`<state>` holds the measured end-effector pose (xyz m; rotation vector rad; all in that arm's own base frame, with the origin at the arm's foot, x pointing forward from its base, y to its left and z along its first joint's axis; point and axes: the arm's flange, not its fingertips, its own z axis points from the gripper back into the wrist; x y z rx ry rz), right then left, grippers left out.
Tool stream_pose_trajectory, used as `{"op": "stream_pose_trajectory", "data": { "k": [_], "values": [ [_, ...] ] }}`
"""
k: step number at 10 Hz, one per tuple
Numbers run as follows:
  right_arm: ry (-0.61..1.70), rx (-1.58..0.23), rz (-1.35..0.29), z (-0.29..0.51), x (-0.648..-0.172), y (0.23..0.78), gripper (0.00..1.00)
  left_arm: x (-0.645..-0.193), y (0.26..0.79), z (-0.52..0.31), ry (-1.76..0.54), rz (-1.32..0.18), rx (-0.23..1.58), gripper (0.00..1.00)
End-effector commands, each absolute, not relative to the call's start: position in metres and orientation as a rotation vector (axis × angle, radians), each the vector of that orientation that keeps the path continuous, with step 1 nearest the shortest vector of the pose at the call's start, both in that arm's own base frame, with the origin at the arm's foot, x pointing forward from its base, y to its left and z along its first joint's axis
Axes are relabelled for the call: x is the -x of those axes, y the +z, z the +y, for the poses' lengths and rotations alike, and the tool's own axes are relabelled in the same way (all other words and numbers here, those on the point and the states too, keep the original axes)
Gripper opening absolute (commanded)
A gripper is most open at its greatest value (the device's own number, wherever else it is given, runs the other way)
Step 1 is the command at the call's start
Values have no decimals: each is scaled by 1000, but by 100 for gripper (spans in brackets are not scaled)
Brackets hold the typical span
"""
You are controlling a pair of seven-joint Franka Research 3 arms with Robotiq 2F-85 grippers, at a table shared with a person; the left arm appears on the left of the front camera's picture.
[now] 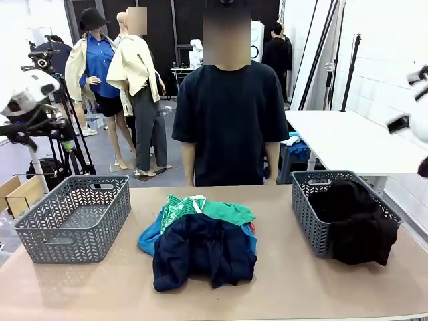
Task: Sort the tops and bottoms.
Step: Lift clothes from the center of the table with your right hand.
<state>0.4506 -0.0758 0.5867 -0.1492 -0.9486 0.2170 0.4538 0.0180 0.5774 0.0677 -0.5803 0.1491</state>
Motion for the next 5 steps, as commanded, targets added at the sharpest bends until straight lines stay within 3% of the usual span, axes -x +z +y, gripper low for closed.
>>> {"op": "stream_pose_trajectory", "data": {
  "k": [1,2,5],
  "values": [
    [340,-7,-991,-62,-448,620,100,-449,593,15,102,-615,-183,87],
    [398,-75,-980,-28,-445,636,100,-446,602,28,97,-627,-213,87],
    [656,-174,-974,84,-434,640,100,-463,600,31,56,-694,-41,87]
  ]
}}
